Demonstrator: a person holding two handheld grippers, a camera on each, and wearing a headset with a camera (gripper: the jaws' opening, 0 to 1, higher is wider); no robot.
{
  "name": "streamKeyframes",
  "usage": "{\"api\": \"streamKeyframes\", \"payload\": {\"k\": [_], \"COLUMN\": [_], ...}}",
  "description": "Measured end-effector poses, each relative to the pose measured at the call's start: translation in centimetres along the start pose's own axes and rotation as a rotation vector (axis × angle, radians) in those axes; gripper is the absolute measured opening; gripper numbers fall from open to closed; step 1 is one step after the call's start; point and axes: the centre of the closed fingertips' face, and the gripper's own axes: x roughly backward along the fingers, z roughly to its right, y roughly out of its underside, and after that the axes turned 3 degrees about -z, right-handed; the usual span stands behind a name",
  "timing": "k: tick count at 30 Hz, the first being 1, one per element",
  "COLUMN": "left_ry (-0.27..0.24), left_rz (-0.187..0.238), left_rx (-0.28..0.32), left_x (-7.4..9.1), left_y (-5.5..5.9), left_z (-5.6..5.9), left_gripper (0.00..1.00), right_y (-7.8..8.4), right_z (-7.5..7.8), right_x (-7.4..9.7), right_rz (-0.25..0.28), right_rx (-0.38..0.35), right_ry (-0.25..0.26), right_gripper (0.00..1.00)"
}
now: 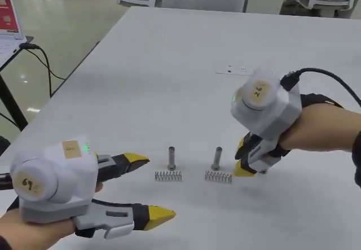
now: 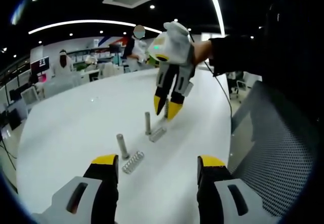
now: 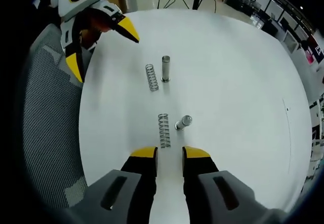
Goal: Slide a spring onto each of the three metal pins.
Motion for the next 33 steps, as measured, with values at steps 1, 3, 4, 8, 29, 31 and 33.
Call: {"api": "streamKeyframes", "payload": {"k": [1,3,4,8,29,31,33], "left_ry": [0.001,0.003,0.004,0.008,0.027,0.031,0.035], "left_rz": [0.0,-0.001,-0.002,-0.002,0.0,-0.001,-0.004], "left_rx": [0.0,0.0,0.0,-0.002,-0.005,-0.007,-0.012], "left_x": [0.0,0.0,-0.1,-0.1,-0.4,-0.4,-0.4], "left_y": [0.0,0.0,0.0,-0.1,-0.6,-0.6,-0.6], "left_z": [0.0,0.1,0.1,0.2,0.5,0.6,0.7], "left_gripper": [0.58,0.58,0.58,0.58,0.54,0.54,0.54], "right_y": [0.0,-0.2,-0.2,-0.2,0.7,0.8,0.8], "right_z": [0.0,-0.1,-0.1,-0.2,-0.6,-0.9,-1.2], "right_x": [-0.2,-0.7,-0.9,-1.7,-2.8,-2.5,-2.0], "right_rz": [-0.002,-0.005,-0.005,-0.01,-0.057,-0.056,-0.054], "right_rx": [0.002,0.006,0.005,-0.001,0.038,0.035,0.035], "right_ry": [-0.003,-0.008,-0.012,-0.023,-0.02,-0.025,-0.032], "right_gripper": [0.15,0.15,0.14,0.12,0.08,0.07,0.07]}}
